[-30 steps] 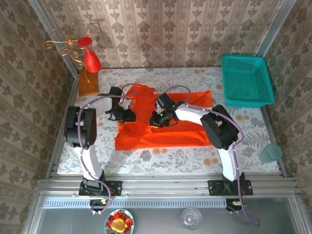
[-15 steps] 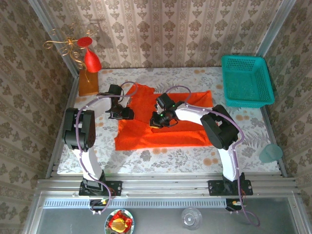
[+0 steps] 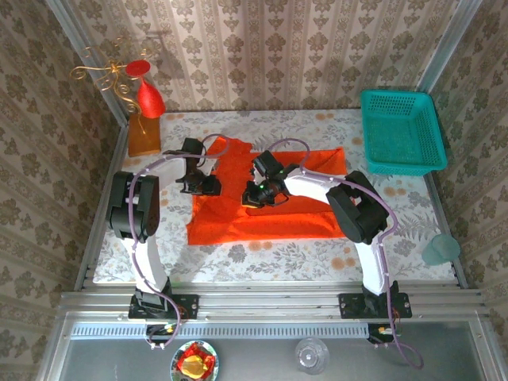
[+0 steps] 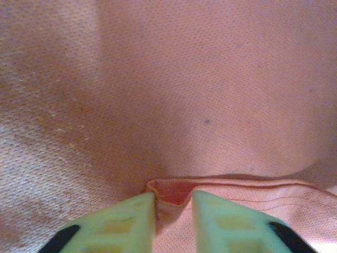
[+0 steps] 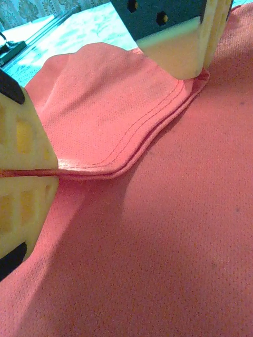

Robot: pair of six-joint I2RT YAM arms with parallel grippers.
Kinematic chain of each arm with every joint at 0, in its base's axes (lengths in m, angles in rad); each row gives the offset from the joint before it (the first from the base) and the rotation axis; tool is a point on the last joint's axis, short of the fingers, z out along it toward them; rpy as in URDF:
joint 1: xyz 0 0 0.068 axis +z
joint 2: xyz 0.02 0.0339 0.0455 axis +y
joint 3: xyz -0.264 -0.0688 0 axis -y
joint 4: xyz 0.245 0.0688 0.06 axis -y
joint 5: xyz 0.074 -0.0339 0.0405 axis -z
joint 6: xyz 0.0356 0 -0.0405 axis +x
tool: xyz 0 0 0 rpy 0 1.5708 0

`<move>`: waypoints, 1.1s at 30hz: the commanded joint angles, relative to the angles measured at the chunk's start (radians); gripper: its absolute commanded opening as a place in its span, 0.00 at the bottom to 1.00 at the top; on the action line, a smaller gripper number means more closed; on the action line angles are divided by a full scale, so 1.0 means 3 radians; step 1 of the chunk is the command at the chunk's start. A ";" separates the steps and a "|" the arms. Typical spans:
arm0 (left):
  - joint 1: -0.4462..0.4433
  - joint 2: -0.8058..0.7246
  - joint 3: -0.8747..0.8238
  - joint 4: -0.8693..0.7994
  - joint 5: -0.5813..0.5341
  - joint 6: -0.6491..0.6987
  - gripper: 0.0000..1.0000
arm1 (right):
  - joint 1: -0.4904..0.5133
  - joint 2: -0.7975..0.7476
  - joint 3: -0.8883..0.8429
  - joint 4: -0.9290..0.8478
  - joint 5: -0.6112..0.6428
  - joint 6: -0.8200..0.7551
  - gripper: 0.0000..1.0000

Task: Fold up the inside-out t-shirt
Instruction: Smooth out the T-shirt at the center of the table.

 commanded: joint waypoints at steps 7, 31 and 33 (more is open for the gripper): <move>-0.0033 -0.0322 -0.0008 -0.0067 -0.0109 0.0071 0.00 | 0.0034 -0.0103 0.0065 -0.0106 0.0024 -0.0013 0.00; -0.0146 -0.0151 0.0490 -0.0266 -0.0245 0.0061 0.00 | 0.0036 -0.0274 0.0106 -0.0332 0.0538 -0.0298 0.00; -0.0151 -0.0104 0.0535 -0.0263 -0.0274 0.0059 0.00 | 0.0036 -0.0259 0.0122 -0.0357 0.0597 -0.0318 0.00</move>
